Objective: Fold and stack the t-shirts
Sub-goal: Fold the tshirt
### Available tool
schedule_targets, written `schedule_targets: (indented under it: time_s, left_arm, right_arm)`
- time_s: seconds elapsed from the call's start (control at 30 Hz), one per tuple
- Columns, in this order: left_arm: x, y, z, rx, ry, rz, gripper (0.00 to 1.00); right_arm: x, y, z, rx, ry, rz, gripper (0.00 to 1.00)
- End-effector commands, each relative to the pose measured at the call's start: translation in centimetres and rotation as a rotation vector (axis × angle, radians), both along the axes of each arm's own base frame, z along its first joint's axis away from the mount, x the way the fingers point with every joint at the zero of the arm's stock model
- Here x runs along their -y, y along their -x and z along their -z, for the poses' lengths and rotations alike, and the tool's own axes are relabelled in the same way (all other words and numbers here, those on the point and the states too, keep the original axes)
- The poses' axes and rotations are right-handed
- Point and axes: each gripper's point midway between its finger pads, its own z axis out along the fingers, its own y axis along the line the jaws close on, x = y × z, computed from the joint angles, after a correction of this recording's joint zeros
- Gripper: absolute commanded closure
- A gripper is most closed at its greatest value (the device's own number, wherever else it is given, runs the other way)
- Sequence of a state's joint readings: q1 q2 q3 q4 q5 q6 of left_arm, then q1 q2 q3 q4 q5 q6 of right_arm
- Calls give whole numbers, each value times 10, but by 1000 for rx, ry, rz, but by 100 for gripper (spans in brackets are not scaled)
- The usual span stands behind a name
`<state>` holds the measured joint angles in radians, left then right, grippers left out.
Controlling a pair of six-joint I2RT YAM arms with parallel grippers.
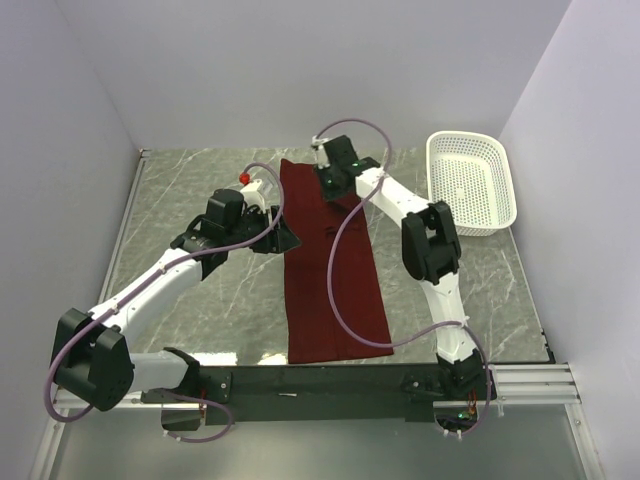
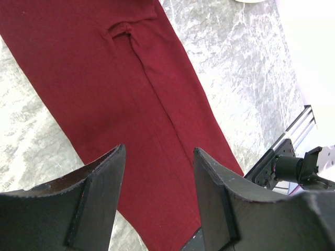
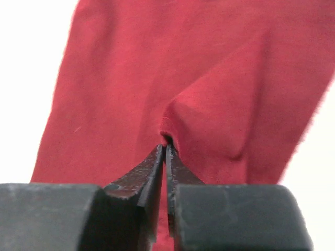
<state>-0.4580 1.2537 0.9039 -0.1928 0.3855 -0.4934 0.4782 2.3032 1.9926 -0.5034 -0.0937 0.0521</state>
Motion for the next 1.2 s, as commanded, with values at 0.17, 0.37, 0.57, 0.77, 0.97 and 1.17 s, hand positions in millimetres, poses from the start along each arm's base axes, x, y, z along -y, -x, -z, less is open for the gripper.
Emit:
schedule_targets:
  time_s: [0.17, 0.37, 0.57, 0.77, 0.97, 1.17]
  left_arm:
    - [-5, 1, -21, 61, 10, -23, 40]
    - [-8, 0, -22, 67, 4, -29, 40]
    - [-10, 1, -22, 69, 10, -40, 40]
    - [-10, 3, -19, 58, 25, -42, 40]
    - [-13, 7, -16, 53, 26, -47, 39]
    - [-13, 9, -17, 51, 37, -50, 40]
  right_arm:
    - [-12, 24, -49, 70, 57, -266, 66]
    - [16, 27, -69, 45, -85, -320, 51]
    - [40, 14, -54, -50, -204, -277, 54]
    - [35, 6, -26, -191, -310, -248, 75]
    - [44, 14, 11, -312, -290, -204, 85]
    - [54, 19, 30, -370, -284, -151, 89]
